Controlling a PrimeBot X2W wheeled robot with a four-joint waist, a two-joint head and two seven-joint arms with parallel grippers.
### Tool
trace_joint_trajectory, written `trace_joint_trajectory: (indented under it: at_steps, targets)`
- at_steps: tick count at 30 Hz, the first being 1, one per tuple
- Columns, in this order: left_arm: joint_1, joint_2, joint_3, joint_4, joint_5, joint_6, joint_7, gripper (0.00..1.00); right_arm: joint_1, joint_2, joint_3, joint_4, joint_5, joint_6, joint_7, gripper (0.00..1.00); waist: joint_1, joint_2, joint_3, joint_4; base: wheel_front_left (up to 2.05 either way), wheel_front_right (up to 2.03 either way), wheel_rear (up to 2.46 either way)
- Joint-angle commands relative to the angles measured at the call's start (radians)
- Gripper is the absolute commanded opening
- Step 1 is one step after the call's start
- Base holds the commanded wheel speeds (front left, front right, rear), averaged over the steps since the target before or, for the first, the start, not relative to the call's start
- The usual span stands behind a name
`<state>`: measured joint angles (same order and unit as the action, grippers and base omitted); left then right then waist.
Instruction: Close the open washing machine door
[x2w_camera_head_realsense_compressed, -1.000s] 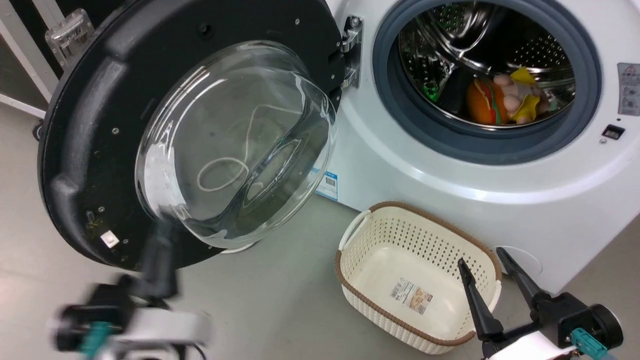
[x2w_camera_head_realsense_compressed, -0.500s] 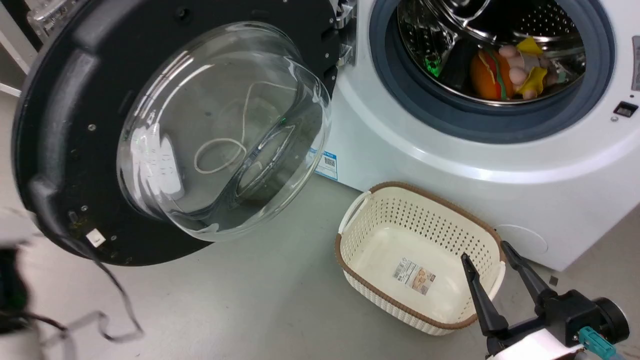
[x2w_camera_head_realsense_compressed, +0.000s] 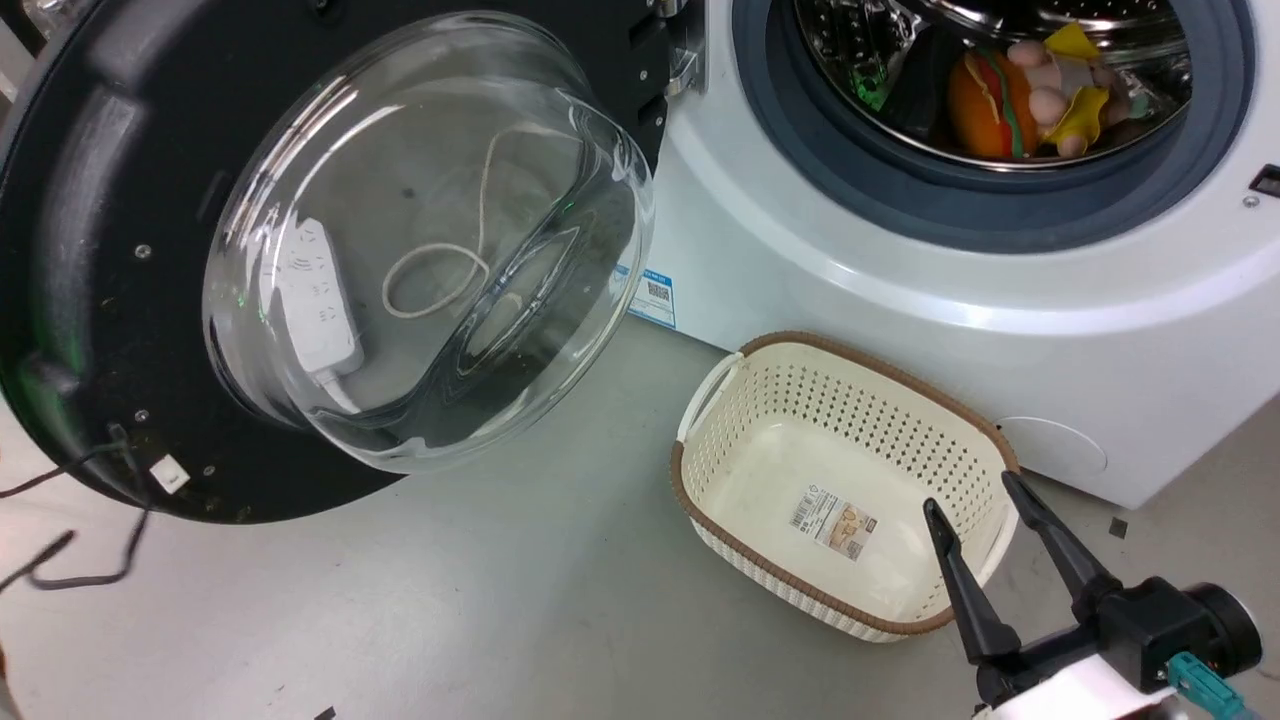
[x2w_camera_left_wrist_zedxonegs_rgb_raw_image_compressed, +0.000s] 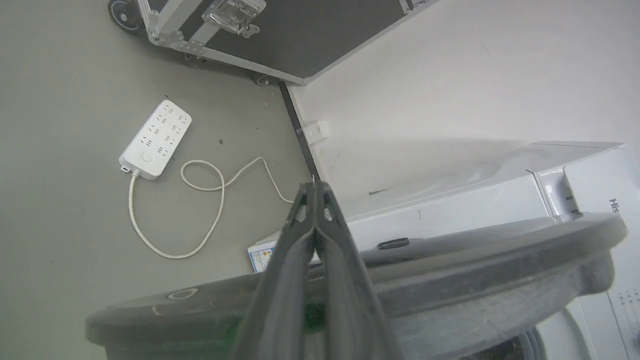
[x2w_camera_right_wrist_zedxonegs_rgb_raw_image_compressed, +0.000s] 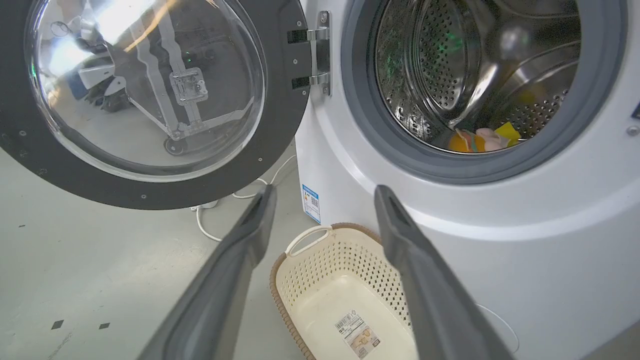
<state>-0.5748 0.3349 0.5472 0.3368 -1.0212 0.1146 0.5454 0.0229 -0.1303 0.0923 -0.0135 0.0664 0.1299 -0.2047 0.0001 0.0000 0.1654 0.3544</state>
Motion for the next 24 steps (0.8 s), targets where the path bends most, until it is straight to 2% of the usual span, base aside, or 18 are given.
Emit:
trace_joint_trajectory:
  at_steps: [1,5,10,18,21,22,23,24]
  targets:
    - [-0.018,0.011,0.018,0.014,-0.051,-0.001,0.050,0.00,-0.018,-0.009,0.004,-0.001,0.008,0.001,-0.010,1.00,-0.0001,0.0000,0.002,-0.001,0.00,0.00,0.00]
    - [0.021,0.025,0.023,0.001,-0.122,-0.031,0.172,0.00,-0.020,-0.009,0.002,0.004,0.010,0.001,-0.014,1.00,-0.0001,0.0000,0.000,-0.009,0.00,0.00,0.00]
    - [0.100,-0.008,0.011,-0.068,-0.213,-0.066,0.320,0.00,-0.011,-0.003,-0.008,0.012,0.011,0.001,-0.018,1.00,-0.0001,0.0000,-0.016,-0.008,0.00,0.00,0.00]
    - [0.271,-0.127,-0.063,-0.241,-0.296,-0.095,0.484,0.00,-0.015,0.017,-0.033,0.026,0.001,0.001,-0.024,1.00,-0.0001,0.0000,-0.060,-0.012,0.00,0.00,0.00]
    - [0.346,-0.201,-0.104,-0.311,-0.313,-0.103,0.511,0.00,-0.014,0.030,-0.065,0.033,-0.010,0.001,-0.027,1.00,-0.0001,0.0000,-0.081,-0.017,0.00,0.00,0.00]
    - [0.346,-0.201,-0.104,-0.311,-0.313,-0.103,0.511,0.00,-0.014,0.030,-0.065,0.033,-0.010,0.001,-0.027,1.00,-0.0001,0.0000,-0.081,-0.017,0.00,0.00,0.00]
    - [0.403,-0.242,-0.151,-0.359,-0.312,-0.106,0.521,0.00,-0.011,0.038,-0.091,0.040,-0.016,0.001,-0.030,1.00,-0.0001,0.0000,-0.095,-0.024,0.00,0.00,0.00]
    - [0.403,-0.242,-0.151,-0.359,-0.312,-0.106,0.521,0.00,-0.011,0.038,-0.091,0.040,-0.016,0.001,-0.030,1.00,-0.0001,0.0000,-0.095,-0.024,0.00,0.00,0.00]
